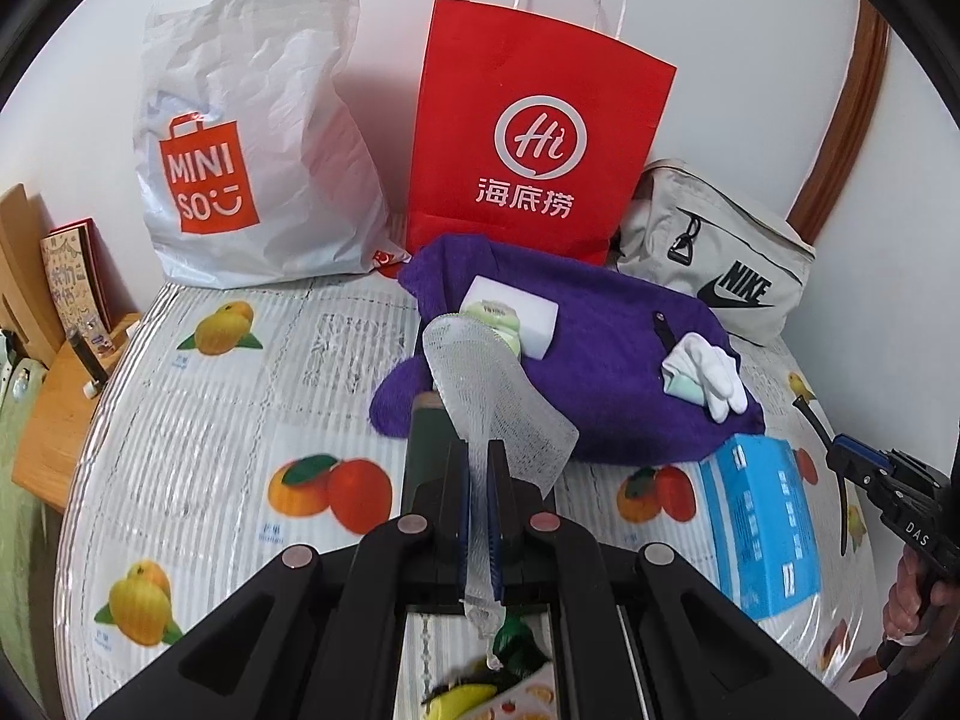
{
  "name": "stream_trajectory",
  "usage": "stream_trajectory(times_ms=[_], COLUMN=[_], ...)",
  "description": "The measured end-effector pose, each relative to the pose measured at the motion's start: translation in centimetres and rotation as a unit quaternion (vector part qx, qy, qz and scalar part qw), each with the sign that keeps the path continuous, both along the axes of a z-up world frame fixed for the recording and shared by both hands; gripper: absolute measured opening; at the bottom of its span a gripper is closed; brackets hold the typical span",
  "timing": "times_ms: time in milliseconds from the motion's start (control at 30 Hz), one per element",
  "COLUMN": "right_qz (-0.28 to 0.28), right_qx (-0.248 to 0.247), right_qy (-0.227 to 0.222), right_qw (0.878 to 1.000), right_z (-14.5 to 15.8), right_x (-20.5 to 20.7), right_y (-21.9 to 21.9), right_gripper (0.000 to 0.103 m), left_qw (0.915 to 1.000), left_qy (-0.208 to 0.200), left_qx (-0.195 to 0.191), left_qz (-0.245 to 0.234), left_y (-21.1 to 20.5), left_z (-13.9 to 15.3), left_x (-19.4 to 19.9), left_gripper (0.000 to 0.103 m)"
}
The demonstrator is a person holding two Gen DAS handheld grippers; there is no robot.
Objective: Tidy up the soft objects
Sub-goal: 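Carry the mesh bag and black strap over the purple towel with both tools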
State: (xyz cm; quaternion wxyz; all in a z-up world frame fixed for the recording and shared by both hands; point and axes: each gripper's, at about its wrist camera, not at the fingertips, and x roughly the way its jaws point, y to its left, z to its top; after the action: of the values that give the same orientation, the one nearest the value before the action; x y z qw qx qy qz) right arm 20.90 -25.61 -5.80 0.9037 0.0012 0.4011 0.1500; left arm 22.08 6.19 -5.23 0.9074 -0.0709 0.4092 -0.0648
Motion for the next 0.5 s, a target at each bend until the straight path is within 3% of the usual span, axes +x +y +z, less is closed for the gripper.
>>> stream_trajectory(times_ms=[500], right_qz=[-0.017], right_qx=[0.006], right_qy=[0.004], right_qw=[1.000], right_z=[-0.1], right_x=[6.1], right_y=[-0.2], right_gripper=[0.020], left_qw=[0.9998], left_qy=[0.009], left_qx=[-0.007], left_qz=[-0.017], left_y=[-1.3], left_z=[0.2], left_x=[5.5], left_gripper=[0.006])
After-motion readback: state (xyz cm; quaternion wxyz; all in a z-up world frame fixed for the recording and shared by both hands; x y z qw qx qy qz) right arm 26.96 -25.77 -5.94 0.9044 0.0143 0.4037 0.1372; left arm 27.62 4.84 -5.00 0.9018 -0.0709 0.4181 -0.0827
